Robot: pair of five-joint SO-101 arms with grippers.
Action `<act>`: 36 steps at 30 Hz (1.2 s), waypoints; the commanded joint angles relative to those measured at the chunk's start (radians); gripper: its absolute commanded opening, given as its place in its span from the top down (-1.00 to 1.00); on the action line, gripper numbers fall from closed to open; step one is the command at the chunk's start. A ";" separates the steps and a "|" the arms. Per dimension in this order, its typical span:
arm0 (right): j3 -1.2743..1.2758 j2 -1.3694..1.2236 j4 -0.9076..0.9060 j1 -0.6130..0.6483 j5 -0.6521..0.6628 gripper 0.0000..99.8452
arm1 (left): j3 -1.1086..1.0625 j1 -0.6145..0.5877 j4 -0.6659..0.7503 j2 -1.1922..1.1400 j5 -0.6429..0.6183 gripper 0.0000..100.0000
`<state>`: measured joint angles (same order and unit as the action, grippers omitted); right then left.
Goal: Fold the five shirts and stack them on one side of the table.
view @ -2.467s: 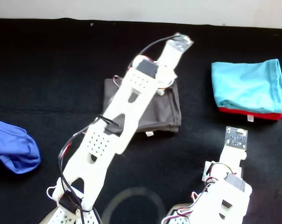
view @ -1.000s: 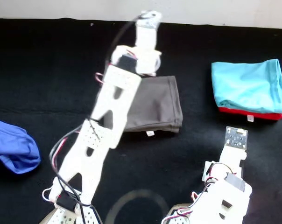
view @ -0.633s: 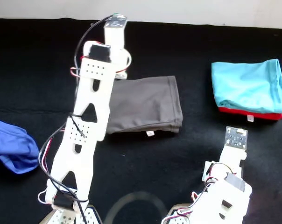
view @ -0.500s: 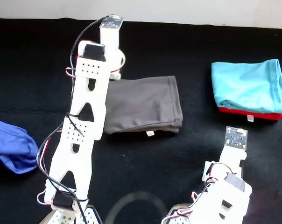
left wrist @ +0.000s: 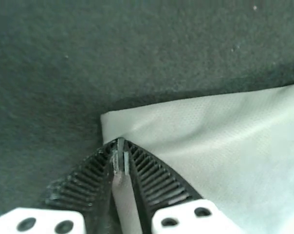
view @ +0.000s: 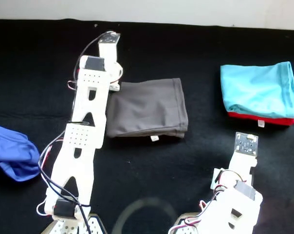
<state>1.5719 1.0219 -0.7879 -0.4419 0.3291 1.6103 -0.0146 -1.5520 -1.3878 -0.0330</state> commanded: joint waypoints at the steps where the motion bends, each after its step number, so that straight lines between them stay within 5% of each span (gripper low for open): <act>1: 0.030 0.001 0.022 0.001 -0.011 0.99 | 0.054 -0.027 -0.008 0.012 0.012 0.97; 9: 0.030 0.001 0.022 0.001 -0.011 0.99 | 0.056 0.061 -0.123 0.163 0.011 0.97; 18: 0.030 0.001 0.022 0.001 -0.011 0.99 | 0.001 0.134 0.126 0.157 0.011 0.97; 36: 0.030 0.001 0.022 0.001 -0.011 0.99 | -0.004 -0.035 0.117 0.068 0.011 0.97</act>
<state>1.5719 1.0219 -0.7848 -0.4419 0.3291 1.5888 -0.0468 -1.4354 -1.3372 -0.0299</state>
